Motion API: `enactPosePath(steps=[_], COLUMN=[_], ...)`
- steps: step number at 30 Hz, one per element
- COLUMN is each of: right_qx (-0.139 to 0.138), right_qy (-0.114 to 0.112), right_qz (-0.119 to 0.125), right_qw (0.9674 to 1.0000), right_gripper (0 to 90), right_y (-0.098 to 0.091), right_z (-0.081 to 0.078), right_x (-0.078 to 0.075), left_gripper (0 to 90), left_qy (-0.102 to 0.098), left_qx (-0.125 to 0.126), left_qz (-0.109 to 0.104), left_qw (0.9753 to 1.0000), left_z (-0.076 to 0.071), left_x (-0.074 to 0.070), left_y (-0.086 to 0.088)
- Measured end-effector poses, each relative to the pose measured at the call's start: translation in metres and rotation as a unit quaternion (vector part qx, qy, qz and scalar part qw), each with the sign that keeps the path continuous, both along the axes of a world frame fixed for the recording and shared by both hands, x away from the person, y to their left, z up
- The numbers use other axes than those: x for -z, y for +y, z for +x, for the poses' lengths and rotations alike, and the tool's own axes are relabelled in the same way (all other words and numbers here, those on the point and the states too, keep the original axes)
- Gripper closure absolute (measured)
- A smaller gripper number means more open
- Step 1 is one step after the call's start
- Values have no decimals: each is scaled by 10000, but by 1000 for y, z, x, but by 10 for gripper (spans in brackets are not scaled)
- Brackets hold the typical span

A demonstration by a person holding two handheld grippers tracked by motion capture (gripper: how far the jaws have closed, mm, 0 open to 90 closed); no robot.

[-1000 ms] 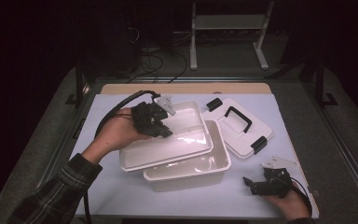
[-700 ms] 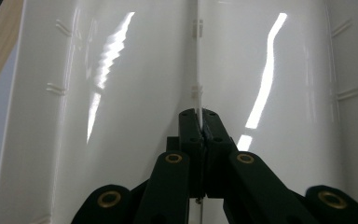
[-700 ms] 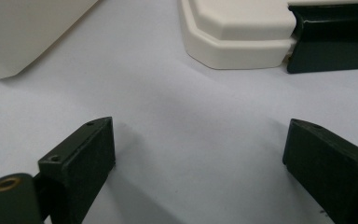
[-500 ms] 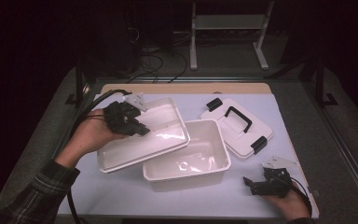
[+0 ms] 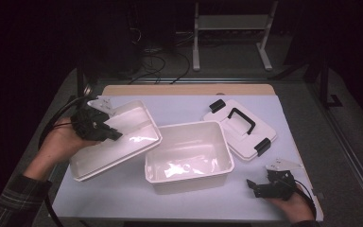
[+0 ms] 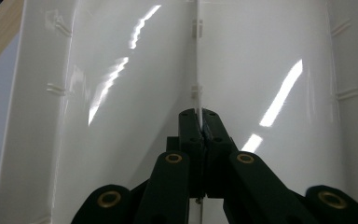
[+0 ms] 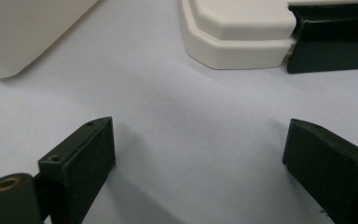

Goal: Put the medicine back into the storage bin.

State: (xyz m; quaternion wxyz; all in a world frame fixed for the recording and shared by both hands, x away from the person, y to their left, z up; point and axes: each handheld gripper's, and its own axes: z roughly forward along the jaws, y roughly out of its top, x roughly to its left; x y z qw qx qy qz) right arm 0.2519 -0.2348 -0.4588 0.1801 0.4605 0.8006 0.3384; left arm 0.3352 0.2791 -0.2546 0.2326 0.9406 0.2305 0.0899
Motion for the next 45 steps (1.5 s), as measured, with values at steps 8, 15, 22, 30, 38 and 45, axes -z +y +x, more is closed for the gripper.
enactPosePath(steps=[8,15,22,30,38,45], right_qx=[-2,-1,2,0,1,1], right_qy=[1,-1,-1,-3,-2,-3], right_qz=[-2,-3,-6,-3,-3,-2], right_qw=[10000,10000,10000,10000,10000,10000], right_gripper=[86,86,86,86,86,86], right_y=[0,0,0,0,0,0], right_z=[0,0,0,0,0,0], right_x=[0,0,0,0,0,0], left_gripper=[886,886,887,886,887,887], left_qy=[61,81,135,263,400,501], left_qx=[-369,-756,-956,-1108,-1119,-1129], left_qz=[12,18,15,-14,36,150], left_qw=[9993,9971,9953,9935,9929,9922], left_z=[-6,-10,-7,2,11,18], left_x=[10,25,54,90,120,138], left_y=[35,66,75,73,63,57])
